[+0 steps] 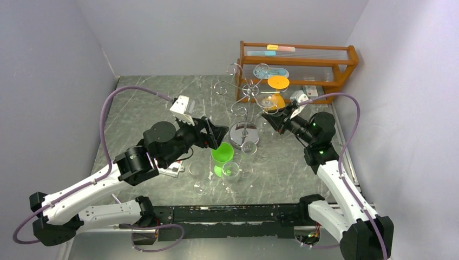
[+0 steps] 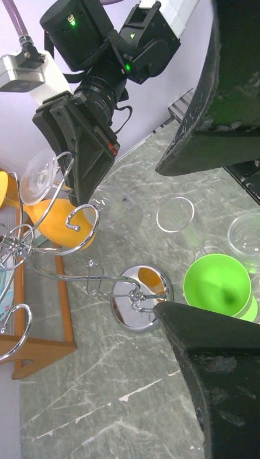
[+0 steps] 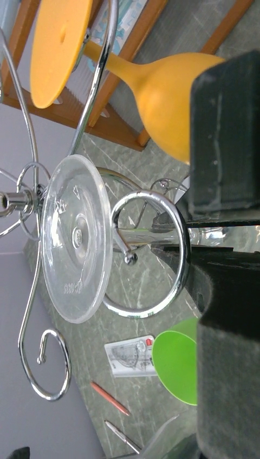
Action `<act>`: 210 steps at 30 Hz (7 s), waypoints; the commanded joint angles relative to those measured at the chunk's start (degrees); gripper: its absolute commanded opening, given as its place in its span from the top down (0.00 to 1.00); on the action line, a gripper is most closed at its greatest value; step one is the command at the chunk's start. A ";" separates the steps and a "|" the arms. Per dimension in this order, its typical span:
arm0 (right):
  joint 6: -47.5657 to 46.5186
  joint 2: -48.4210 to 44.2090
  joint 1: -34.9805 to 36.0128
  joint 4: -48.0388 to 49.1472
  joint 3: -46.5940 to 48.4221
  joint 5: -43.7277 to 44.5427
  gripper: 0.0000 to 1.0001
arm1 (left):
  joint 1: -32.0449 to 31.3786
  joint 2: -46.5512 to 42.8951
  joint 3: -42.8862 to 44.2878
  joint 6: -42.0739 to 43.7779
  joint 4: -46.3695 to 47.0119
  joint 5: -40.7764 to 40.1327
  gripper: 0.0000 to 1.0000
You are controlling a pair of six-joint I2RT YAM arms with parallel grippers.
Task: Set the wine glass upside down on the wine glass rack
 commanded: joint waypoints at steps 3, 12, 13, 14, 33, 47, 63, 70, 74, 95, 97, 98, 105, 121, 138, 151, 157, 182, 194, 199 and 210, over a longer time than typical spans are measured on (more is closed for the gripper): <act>-4.41 -2.68 0.28 1.79 0.51 -0.93 0.99 | -0.23 -0.50 -0.55 -0.43 0.26 0.18 0.11; -5.33 -6.49 0.29 1.17 -0.80 1.51 0.99 | -0.23 -0.14 -0.34 -0.95 -0.14 -0.28 0.11; -4.96 -6.92 0.29 1.52 -0.94 1.49 0.99 | -0.23 -0.11 -0.35 -0.99 -0.05 -0.48 0.11; -4.62 -7.32 0.31 1.87 -1.12 1.48 0.99 | -0.23 -0.10 -0.28 -0.99 -0.11 -0.56 0.11; -0.82 -10.03 0.29 1.85 -4.09 12.25 0.94 | -0.23 0.73 0.85 -0.51 -1.05 -1.46 0.11; 2.03 -10.13 0.27 -1.53 -4.38 12.74 0.53 | -0.27 1.82 3.51 -0.09 -5.84 -4.69 0.11; 11.44 -21.29 0.31 -19.32 -1.79 20.35 0.41 | -0.28 -0.38 3.64 1.52 -7.23 -9.83 0.11; 19.75 -30.18 0.27 -30.26 -0.58 23.35 0.39 | -0.24 -0.85 5.59 4.71 -8.07 -14.11 0.10; 22.77 -29.26 0.29 -38.36 4.54 23.70 0.38 | -0.23 -0.55 5.87 6.91 -6.67 -17.81 0.10; 13.85 -20.37 0.28 -52.55 16.97 7.94 0.34 | 19.49 12.39 5.99 3.95 -10.63 -2.86 0.17; 13.85 -20.22 0.24 -51.85 17.25 6.01 0.34 | 20.78 12.50 5.06 2.92 -10.84 -1.04 0.17; 13.66 -20.13 0.20 -51.46 17.34 5.10 0.33 | 21.27 12.59 4.65 2.47 -10.86 -0.12 0.17; 12.84 -17.25 0.29 -51.14 17.99 6.27 0.29 | 23.45 14.76 3.04 0.88 -10.46 2.86 0.13; 14.03 -11.38 0.87 -51.07 22.25 2.21 0.28 | 28.62 19.93 5.08 -0.16 -10.23 8.44 0.12; 19.38 -2.96 52.20 -46.18 24.12 44.57 0.35 | 30.76 20.56 6.35 0.96 -11.04 8.89 0.12; 19.63 16.55 76.80 -49.71 33.32 76.87 0.35 | 32.25 15.56 4.83 1.66 -13.08 9.27 0.12; 16.95 22.46 76.02 -49.18 35.68 72.99 0.28 | 32.64 13.26 4.56 1.73 -14.83 7.29 0.12; 10.84 33.81 72.62 -45.64 42.84 56.97 0.55 | 33.52 -4.58 -0.46 -3.80 -18.15 -12.49 0.13; 11.13 39.32 71.40 -47.46 44.17 56.22 0.85 | 33.52 -9.80 -4.66 -8.30 -19.23 -13.93 0.13; 9.69 38.37 70.96 -45.81 44.77 59.12 1.00 | 33.52 -12.54 -5.50 -11.26 -21.54 -12.14 0.10; -2.24 31.31 67.42 -7.78 32.82 68.21 1.00 | 33.53 -22.27 -7.32 -25.36 -27.58 0.10 0.04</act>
